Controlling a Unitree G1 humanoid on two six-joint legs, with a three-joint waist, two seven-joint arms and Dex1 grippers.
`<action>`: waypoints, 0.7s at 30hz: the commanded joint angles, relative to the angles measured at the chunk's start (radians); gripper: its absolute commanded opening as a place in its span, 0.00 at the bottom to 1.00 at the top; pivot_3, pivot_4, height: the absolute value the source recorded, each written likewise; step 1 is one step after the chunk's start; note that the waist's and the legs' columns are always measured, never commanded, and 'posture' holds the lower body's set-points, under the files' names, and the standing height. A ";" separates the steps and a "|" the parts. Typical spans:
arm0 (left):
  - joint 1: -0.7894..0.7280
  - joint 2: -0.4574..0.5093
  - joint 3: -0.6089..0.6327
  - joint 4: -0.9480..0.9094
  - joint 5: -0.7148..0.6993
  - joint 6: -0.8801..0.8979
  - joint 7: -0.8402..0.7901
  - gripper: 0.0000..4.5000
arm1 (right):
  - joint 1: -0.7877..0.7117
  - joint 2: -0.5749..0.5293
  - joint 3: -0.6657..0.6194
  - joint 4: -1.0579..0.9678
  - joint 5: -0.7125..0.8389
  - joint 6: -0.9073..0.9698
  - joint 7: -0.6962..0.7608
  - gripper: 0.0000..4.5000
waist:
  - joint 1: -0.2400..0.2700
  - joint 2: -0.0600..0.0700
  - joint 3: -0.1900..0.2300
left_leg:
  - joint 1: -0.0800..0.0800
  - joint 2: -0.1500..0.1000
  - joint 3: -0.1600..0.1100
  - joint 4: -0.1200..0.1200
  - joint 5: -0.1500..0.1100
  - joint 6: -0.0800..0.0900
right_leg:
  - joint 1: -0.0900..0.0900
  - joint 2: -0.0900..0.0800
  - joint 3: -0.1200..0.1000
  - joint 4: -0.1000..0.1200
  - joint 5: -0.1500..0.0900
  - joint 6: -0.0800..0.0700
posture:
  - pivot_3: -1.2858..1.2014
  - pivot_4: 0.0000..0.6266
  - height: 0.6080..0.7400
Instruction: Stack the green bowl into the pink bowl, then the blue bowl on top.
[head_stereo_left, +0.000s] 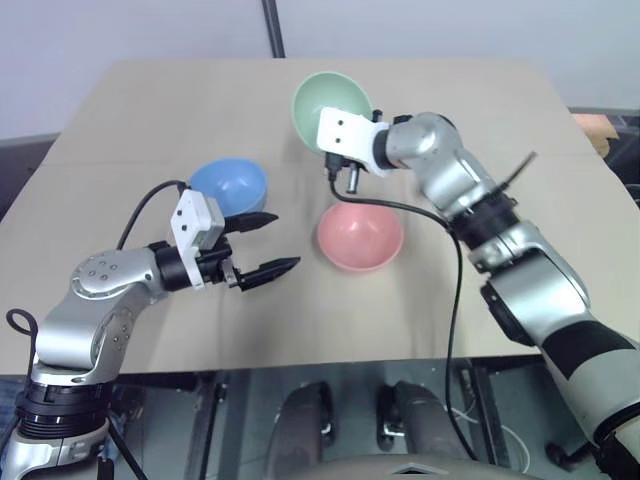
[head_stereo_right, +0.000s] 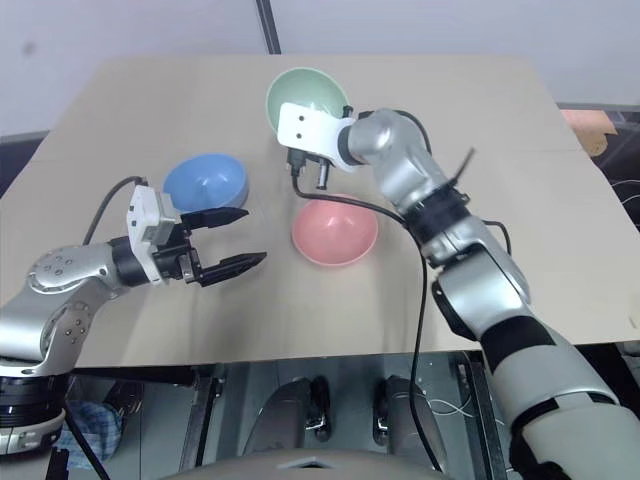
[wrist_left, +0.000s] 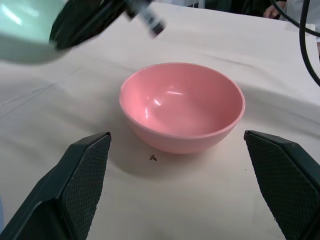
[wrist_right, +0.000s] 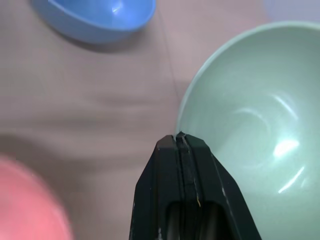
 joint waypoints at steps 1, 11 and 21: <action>-0.008 0.003 0.017 -0.022 -0.011 -0.012 -0.005 1.00 | 0.059 -0.066 -0.020 -0.288 0.038 0.143 0.104 0.00 | 0.000 0.000 0.000 | 0.000 0.000 0.000 0.000 0.000 0.000 | 0.000 0.000 0.000 0.000 0.000 0.000 | 0.52 0.24 1.00; -0.057 0.009 -0.010 0.028 0.002 -0.020 -0.049 1.00 | 0.299 -0.382 0.047 -0.845 0.161 0.383 0.383 0.00 | 0.003 0.000 0.000 | 0.001 0.000 0.000 0.000 0.000 0.000 | 0.000 0.000 0.000 0.000 -0.002 0.004 | 0.52 0.24 1.00; -0.078 -0.001 -0.031 0.052 0.015 -0.032 -0.070 1.00 | 0.314 -0.461 0.060 -0.963 0.231 0.456 0.397 0.15 | 0.003 0.000 0.000 | 0.001 0.000 0.000 0.000 0.000 0.000 | 0.000 0.001 0.000 0.001 -0.003 0.004 | 0.52 0.24 1.00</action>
